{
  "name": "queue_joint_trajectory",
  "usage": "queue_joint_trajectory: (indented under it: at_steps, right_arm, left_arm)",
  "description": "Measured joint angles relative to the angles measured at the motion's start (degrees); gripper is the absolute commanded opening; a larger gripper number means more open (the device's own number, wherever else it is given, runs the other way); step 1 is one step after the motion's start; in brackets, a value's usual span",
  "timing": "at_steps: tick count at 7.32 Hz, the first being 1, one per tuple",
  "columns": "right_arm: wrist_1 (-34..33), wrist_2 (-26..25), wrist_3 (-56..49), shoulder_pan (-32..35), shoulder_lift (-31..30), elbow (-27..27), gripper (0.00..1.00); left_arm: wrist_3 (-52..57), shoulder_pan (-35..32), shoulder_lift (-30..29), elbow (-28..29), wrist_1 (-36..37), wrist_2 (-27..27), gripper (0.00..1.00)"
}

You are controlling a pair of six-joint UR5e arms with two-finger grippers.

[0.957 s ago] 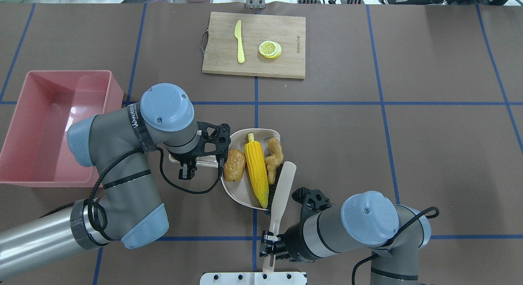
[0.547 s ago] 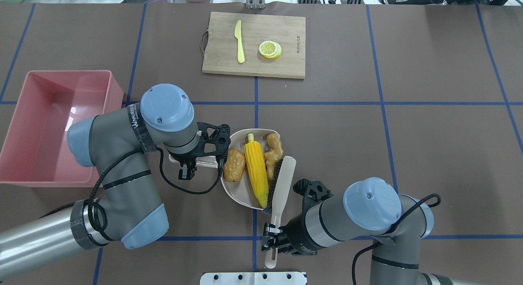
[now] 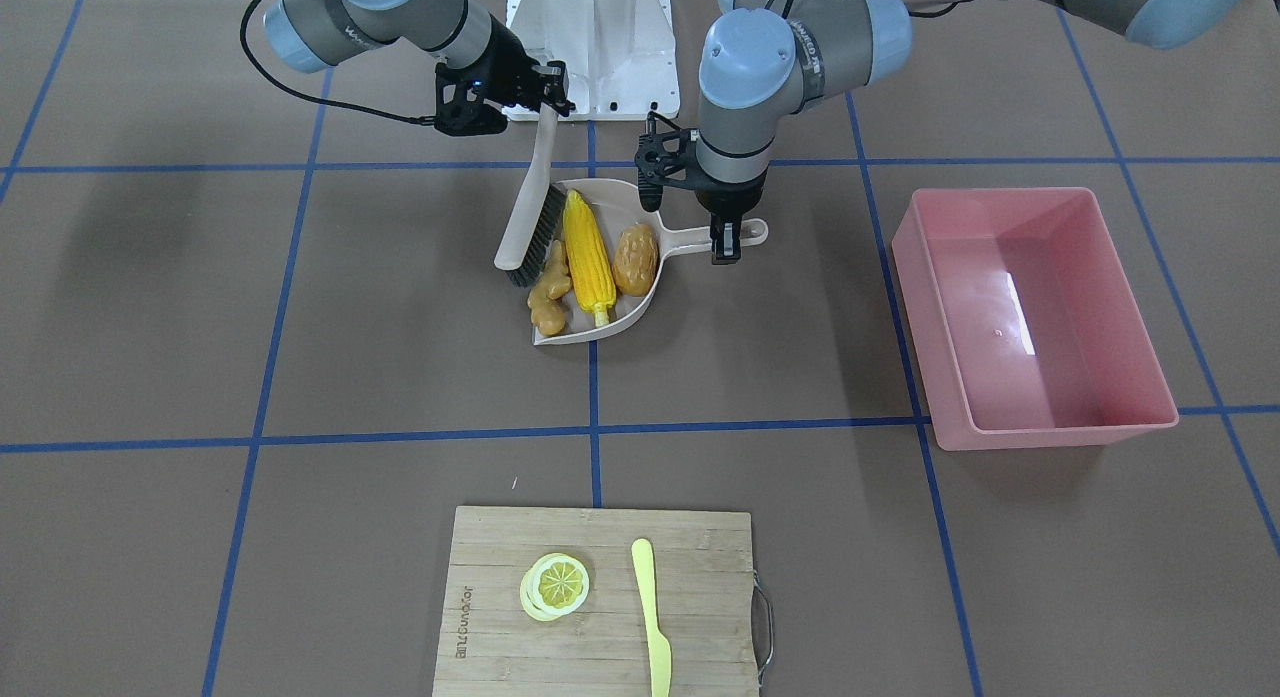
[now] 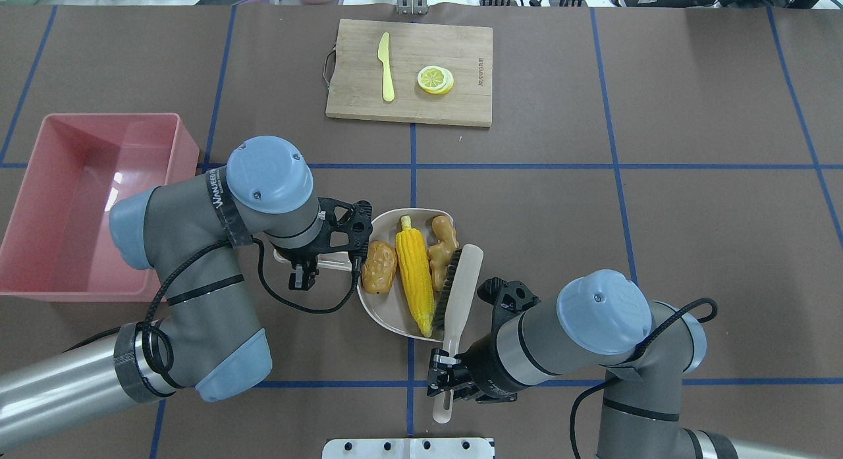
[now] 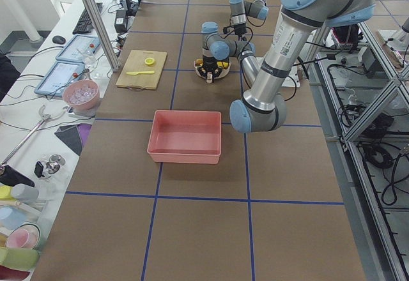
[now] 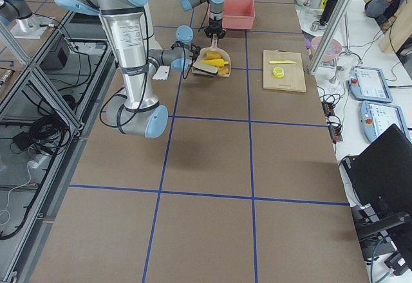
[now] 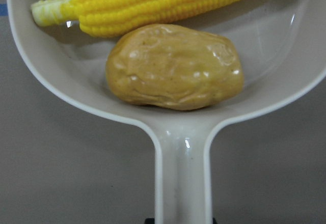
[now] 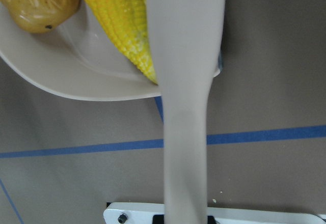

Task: Sweep and dump trash into bin
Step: 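Sweep the ginger into the dustpan with the brush in the right gripper, then lift the brush away with the right gripper while the left gripper raises the dustpan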

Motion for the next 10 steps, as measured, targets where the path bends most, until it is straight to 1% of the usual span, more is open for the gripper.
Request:
queue_joint_trajectory:
  at_steps: [2,4,6,7,10]
  right_arm:
    - [-0.89,0.60,-0.54,0.61,0.03,0.17,0.00]
    - [-3.47,1.26,-1.48,1.34,0.06,1.29,0.00]
    - [-8.65,1.44,-3.74,2.26,0.03,3.56,0.00]
    - [-12.16,2.41,-6.21,3.94,-0.06,4.90,0.00]
    - [-22.40,11.19,-21.09,15.46,-1.07,6.23,0.00]
  left_arm:
    - [-0.25,0.14,0.98,0.33,-2.33,-0.08,0.00]
    - [-0.49,0.27,2.24,0.36,-4.87,-0.15,0.00]
    - [-0.63,0.32,3.12,0.36,-7.30,-0.15,0.00]
    - [-0.84,0.32,3.37,0.36,-8.42,-0.18,0.00]
    - [-2.45,0.39,4.11,0.19,-11.73,-0.18,0.00]
